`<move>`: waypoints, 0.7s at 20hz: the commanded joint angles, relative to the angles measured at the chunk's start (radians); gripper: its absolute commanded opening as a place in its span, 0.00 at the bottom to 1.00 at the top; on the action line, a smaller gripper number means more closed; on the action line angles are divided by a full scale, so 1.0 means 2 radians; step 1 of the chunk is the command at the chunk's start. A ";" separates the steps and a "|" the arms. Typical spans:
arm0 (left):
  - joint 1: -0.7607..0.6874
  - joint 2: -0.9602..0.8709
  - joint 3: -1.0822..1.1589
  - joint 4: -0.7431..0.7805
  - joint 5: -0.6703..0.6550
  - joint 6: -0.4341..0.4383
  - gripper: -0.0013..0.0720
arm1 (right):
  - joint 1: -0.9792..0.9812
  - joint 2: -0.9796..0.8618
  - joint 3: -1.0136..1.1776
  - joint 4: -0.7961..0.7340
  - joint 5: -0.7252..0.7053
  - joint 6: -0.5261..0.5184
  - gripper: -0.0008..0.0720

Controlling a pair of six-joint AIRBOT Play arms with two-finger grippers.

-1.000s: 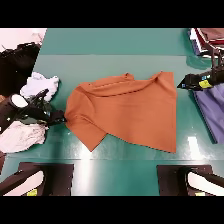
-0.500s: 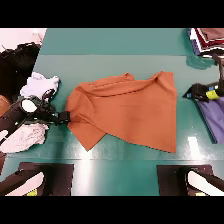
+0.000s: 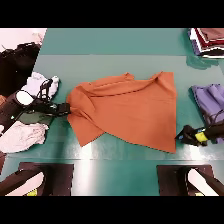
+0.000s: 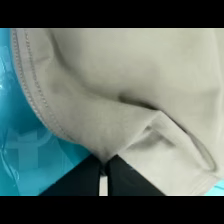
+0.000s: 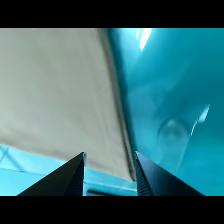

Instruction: Fold the shirts.

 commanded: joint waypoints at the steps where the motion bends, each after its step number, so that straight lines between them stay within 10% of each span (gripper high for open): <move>1: 0.000 0.001 0.005 -0.001 -0.001 0.001 0.06 | 0.018 -0.005 -0.038 -0.012 -0.008 0.010 0.51; 5: 0.000 0.001 0.005 -0.001 -0.002 0.001 0.06 | 0.076 -0.056 -0.019 -0.017 -0.011 0.023 0.50; 9: 0.000 0.004 0.005 0.001 -0.011 0.005 0.06 | 0.137 -0.080 0.004 -0.018 -0.023 0.022 0.05; 14: 0.013 0.088 0.070 0.028 -0.056 0.001 0.06 | 0.177 -0.018 0.117 -0.018 -0.020 0.021 0.03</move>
